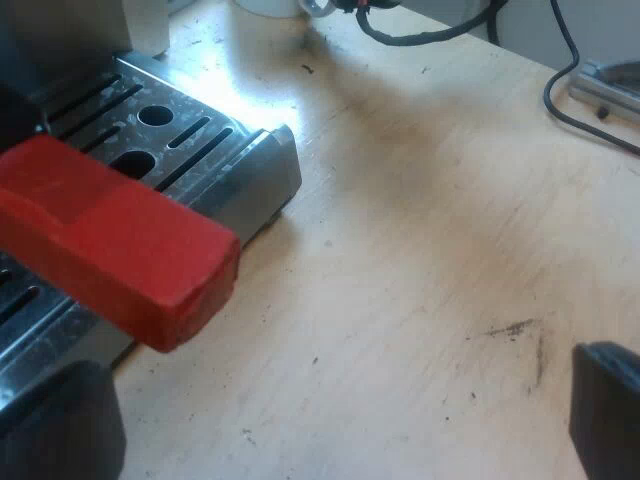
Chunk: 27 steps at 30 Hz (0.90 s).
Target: Place mug into machine
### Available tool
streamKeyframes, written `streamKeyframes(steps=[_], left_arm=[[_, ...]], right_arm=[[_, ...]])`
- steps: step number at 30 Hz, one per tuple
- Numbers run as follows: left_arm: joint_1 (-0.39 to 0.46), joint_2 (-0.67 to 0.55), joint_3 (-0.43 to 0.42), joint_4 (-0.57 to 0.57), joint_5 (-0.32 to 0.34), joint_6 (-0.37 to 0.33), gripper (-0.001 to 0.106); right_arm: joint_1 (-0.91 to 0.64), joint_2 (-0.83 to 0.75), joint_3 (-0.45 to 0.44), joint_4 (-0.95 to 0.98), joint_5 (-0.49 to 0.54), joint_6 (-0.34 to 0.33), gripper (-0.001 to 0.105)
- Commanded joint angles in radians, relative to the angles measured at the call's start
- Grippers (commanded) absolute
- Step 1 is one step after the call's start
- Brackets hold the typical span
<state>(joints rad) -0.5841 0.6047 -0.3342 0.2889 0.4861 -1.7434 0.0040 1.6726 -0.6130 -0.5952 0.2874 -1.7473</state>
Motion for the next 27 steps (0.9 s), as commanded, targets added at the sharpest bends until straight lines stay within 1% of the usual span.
streamKeyframes(steps=[1, 3, 7, 8, 9, 10, 12, 15, 16, 18, 19, 21, 22, 23, 24, 27], left_arm=[[-0.005, -0.002, -0.001, -0.012, 0.013, -0.001, 0.093], [-0.005, -0.002, -0.001, -0.012, 0.013, 0.000, 0.093], [-0.005, -0.013, -0.001, -0.011, 0.013, 0.000, 0.093], [-0.005, -0.024, -0.001, -0.003, 0.013, 0.000, 0.093], [-0.005, -0.041, -0.001, 0.010, 0.013, -0.002, 0.093], [-0.005, -0.047, -0.001, 0.018, 0.013, -0.002, 0.093], [-0.005, -0.092, -0.001, 0.079, 0.011, -0.002, 0.093], [-0.005, -0.153, -0.001, 0.138, 0.005, -0.002, 0.093], [-0.005, -0.157, -0.001, 0.140, 0.005, -0.002, 0.093], [-0.005, -0.228, -0.001, 0.164, 0.004, -0.002, 0.093], [-0.005, -0.238, -0.001, 0.172, 0.004, -0.002, 0.093], [-0.005, -0.297, -0.001, 0.212, -0.029, -0.002, 0.093], [-0.005, -0.308, -0.001, 0.219, -0.040, -0.002, 0.093], [-0.005, -0.346, -0.001, 0.246, -0.081, -0.002, 0.093], [-0.005, -0.367, -0.001, 0.260, -0.105, -0.002, 0.093], [-0.005, -0.409, -0.001, 0.294, -0.160, -0.002, 0.093]], right_arm=[[0.001, -0.034, 0.001, 0.065, -0.046, -0.031, 0.000], [0.001, -0.083, 0.026, 0.085, -0.073, -0.031, 0.000], [0.001, -0.172, 0.076, 0.084, -0.076, -0.039, 0.000], [0.001, -0.239, 0.109, 0.103, -0.086, -0.051, 0.000], [0.001, -0.289, 0.129, 0.125, -0.095, -0.059, 0.000], [0.001, -0.306, 0.137, 0.132, -0.101, -0.063, 0.000], [0.001, -0.400, 0.161, 0.189, -0.129, -0.093, 0.000], [0.001, -0.529, 0.172, 0.287, -0.155, -0.120, 0.000], [0.001, -0.547, 0.171, 0.301, -0.162, -0.124, 0.000], [0.001, -0.653, 0.171, 0.378, -0.189, -0.142, 0.000], [0.001, -0.681, 0.171, 0.403, -0.194, -0.143, 0.000], [0.001, -0.779, 0.171, 0.493, -0.218, -0.142, 0.000], [0.001, -0.799, 0.171, 0.514, -0.224, -0.142, 0.000], [0.001, -0.876, 0.171, 0.595, -0.251, -0.142, 0.000], [0.001, -0.932, 0.171, 0.647, -0.271, -0.142, 0.000], [0.001, -1.031, 0.171, 0.732, -0.301, -0.144, 0.000]])
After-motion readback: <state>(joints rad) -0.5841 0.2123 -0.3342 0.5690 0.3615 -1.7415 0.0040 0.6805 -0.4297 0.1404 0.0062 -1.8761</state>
